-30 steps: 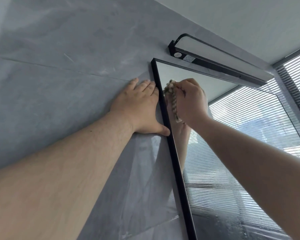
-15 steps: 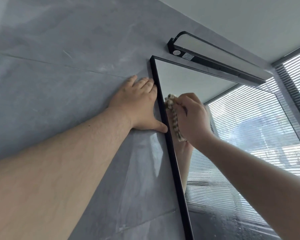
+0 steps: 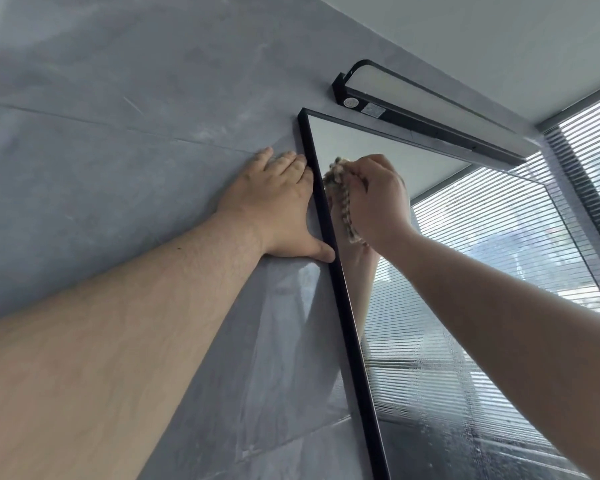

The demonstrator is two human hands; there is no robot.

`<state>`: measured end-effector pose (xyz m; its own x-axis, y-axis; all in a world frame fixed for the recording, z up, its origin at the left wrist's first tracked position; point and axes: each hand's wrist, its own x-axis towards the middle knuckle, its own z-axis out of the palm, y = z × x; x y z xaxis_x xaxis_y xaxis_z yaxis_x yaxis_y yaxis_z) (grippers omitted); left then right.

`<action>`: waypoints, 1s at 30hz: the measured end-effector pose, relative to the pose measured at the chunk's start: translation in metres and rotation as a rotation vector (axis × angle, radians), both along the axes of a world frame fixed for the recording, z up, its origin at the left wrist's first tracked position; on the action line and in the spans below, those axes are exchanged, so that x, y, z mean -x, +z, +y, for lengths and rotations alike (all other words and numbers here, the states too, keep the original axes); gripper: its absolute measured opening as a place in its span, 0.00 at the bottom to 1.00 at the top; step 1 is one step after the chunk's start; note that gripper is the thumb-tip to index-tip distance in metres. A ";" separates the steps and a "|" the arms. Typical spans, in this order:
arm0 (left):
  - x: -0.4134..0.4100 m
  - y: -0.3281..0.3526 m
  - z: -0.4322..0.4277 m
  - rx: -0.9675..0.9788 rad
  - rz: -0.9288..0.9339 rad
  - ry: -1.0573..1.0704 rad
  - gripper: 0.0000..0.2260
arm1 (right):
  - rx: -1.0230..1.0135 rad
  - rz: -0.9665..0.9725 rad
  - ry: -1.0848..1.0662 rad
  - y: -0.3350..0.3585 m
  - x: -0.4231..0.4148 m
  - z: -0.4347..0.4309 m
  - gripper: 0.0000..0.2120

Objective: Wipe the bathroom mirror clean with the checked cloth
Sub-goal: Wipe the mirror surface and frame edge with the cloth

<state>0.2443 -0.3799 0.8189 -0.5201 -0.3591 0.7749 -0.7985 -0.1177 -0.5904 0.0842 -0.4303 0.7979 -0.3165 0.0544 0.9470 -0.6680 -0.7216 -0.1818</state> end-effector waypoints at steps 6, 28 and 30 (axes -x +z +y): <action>0.001 0.000 0.001 -0.009 0.000 0.010 0.60 | 0.005 -0.029 -0.006 0.001 0.001 -0.006 0.09; -0.001 0.001 -0.001 -0.003 -0.014 -0.041 0.61 | 0.055 0.059 -0.067 -0.053 -0.002 -0.006 0.07; -0.001 0.002 -0.001 0.004 -0.018 -0.044 0.61 | 0.068 0.073 -0.076 -0.065 -0.003 -0.007 0.06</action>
<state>0.2456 -0.3810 0.8206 -0.5491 -0.3328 0.7666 -0.7921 -0.0852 -0.6044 0.0867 -0.4371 0.7330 -0.2392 0.1408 0.9607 -0.7312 -0.6772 -0.0828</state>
